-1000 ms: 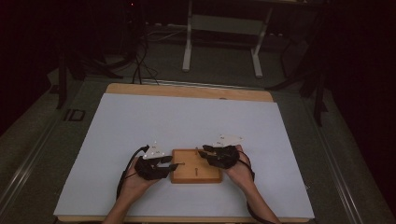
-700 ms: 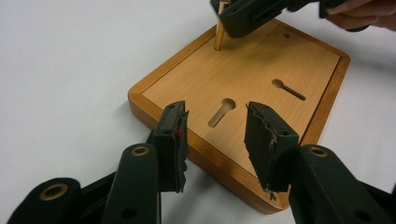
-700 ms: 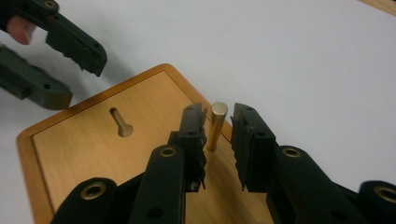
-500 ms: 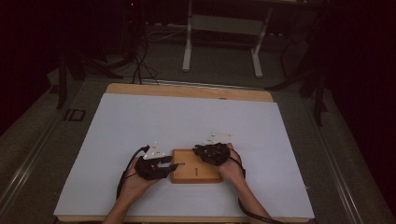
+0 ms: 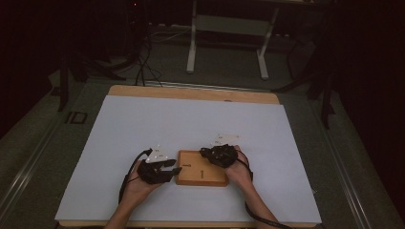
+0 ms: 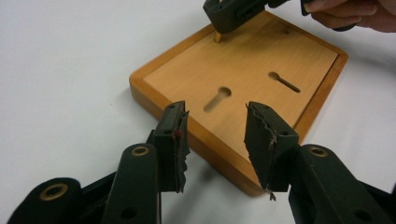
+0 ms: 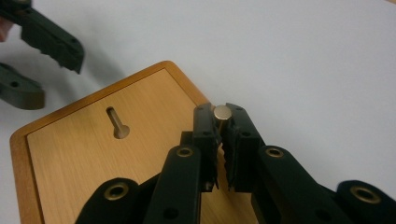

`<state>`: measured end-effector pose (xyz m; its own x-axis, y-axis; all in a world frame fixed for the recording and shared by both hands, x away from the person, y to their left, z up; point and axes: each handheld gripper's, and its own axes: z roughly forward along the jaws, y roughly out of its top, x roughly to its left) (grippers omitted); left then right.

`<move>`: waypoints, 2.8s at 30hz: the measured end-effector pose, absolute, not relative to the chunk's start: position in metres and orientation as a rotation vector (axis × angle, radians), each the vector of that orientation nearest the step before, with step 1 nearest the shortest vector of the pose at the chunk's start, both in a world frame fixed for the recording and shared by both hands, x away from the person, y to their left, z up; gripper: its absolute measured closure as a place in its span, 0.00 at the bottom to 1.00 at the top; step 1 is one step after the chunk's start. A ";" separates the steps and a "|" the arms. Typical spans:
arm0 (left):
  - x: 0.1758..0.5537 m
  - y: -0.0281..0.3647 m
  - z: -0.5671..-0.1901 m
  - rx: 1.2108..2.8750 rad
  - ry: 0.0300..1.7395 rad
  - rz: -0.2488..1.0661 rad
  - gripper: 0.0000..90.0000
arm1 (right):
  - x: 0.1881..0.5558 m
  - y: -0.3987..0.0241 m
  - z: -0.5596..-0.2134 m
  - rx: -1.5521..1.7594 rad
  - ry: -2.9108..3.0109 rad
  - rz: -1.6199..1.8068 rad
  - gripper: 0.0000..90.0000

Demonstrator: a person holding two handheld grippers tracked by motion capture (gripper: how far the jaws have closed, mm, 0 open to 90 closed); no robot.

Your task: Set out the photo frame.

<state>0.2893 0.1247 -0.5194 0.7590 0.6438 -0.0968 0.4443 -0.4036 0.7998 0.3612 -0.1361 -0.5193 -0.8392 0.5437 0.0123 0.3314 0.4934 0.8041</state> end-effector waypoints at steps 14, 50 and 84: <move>0.289 0.124 -0.519 2.068 0.811 0.276 0.65 | 0.370 -0.141 -0.521 0.771 2.522 1.322 0.93; 0.281 0.122 -0.522 2.119 0.742 0.308 0.50 | 0.391 -0.145 -0.518 0.898 2.644 1.372 0.93; 0.285 0.108 -0.540 2.303 0.678 0.471 0.29 | 0.402 -0.146 -0.517 0.931 2.705 1.383 0.93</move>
